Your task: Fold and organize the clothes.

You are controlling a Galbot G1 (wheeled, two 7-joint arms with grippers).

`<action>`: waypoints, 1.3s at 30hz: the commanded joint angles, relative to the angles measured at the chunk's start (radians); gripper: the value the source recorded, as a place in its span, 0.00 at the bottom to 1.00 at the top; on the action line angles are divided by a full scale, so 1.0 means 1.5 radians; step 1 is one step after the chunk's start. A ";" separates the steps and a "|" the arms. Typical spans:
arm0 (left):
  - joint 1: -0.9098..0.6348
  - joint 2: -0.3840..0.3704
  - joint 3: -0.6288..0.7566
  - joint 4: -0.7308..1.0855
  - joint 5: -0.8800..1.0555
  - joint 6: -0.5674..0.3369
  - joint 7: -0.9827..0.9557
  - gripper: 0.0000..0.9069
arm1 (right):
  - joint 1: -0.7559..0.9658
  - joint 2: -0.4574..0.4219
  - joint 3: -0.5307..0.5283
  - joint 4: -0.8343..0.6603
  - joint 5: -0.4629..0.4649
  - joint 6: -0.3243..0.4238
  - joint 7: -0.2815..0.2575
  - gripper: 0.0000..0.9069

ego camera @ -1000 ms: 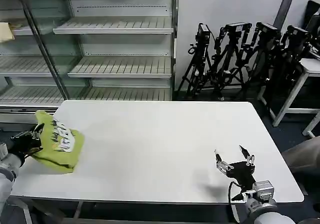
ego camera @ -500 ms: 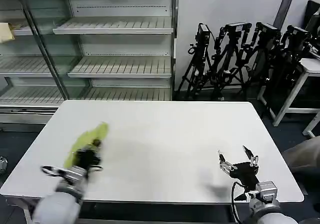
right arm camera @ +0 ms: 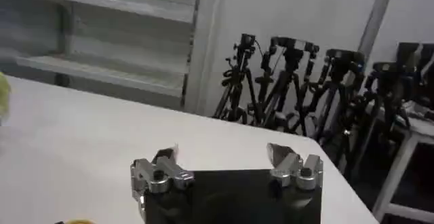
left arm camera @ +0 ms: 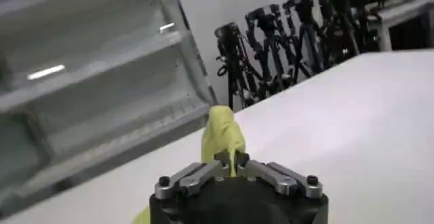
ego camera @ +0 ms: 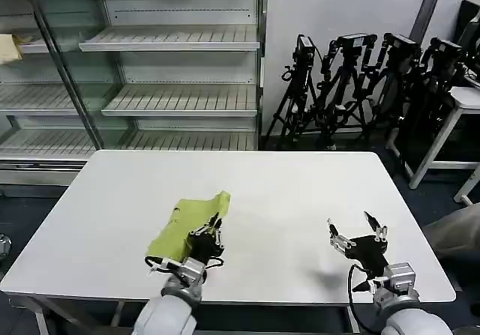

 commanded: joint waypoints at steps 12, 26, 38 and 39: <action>-0.045 -0.113 0.060 0.046 -0.171 0.036 -0.140 1.00 | 0.214 -0.003 -0.079 -0.114 -0.005 0.031 -0.022 1.00; -0.086 -0.156 -0.005 0.003 -0.184 0.034 -0.057 1.00 | 0.227 -0.020 -0.076 -0.119 -0.003 0.032 -0.027 1.00; -0.076 0.054 -0.362 0.132 -0.163 -0.201 0.195 1.00 | 0.281 0.015 -0.121 -0.172 -0.006 0.047 -0.011 1.00; -0.073 0.060 -0.376 0.135 -0.167 -0.207 0.204 1.00 | 0.284 0.016 -0.124 -0.176 -0.006 0.046 -0.008 1.00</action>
